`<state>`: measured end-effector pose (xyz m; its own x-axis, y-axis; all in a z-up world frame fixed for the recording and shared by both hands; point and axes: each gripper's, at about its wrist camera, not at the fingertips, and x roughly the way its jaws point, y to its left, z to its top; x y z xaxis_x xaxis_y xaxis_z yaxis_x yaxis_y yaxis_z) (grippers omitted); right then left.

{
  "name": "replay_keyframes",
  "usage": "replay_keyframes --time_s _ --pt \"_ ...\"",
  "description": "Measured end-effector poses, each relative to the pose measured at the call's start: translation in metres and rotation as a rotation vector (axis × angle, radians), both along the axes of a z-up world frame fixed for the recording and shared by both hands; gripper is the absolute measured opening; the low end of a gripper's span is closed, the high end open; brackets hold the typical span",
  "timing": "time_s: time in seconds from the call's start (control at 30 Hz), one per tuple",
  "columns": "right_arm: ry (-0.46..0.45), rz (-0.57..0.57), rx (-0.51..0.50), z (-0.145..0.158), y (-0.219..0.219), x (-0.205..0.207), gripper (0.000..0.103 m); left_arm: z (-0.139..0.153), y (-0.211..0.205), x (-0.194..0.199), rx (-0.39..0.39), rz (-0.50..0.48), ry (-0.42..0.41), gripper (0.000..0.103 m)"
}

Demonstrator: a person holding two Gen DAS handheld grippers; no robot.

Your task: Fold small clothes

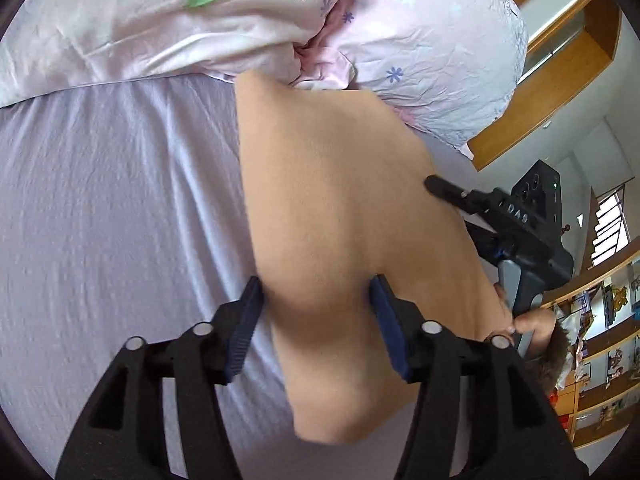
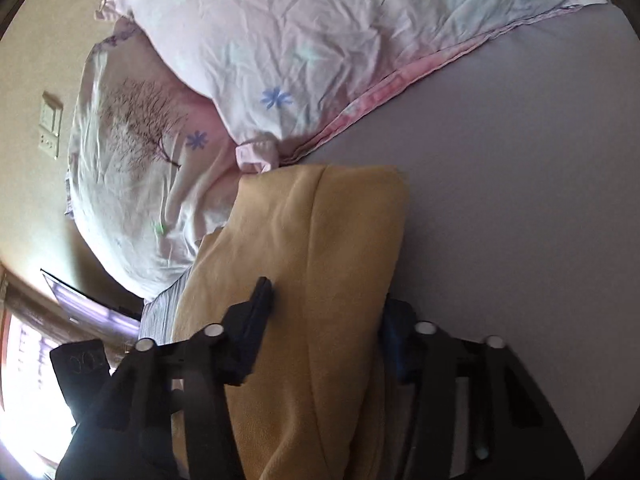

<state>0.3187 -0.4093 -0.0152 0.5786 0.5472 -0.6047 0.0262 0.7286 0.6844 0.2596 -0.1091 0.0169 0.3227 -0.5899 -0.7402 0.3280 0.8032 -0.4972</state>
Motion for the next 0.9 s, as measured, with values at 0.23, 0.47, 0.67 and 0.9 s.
replay_keyframes --time_s 0.23,0.47,0.67,0.9 --pt "-0.185 0.073 0.089 0.024 0.020 -0.011 0.024 0.009 0.010 -0.011 -0.070 0.004 -0.070 0.029" --pt "-0.147 0.161 -0.132 0.031 0.081 -0.013 0.027 0.032 0.084 -0.073 0.138 0.137 -0.262 0.034" --pt "-0.266 0.263 0.154 0.077 0.078 -0.095 0.092 0.049 0.103 -0.118 0.051 0.109 -0.321 0.067" --pt "-0.018 0.314 0.146 0.039 0.112 -0.111 0.092 0.037 0.046 -0.125 0.011 -0.014 -0.263 0.093"
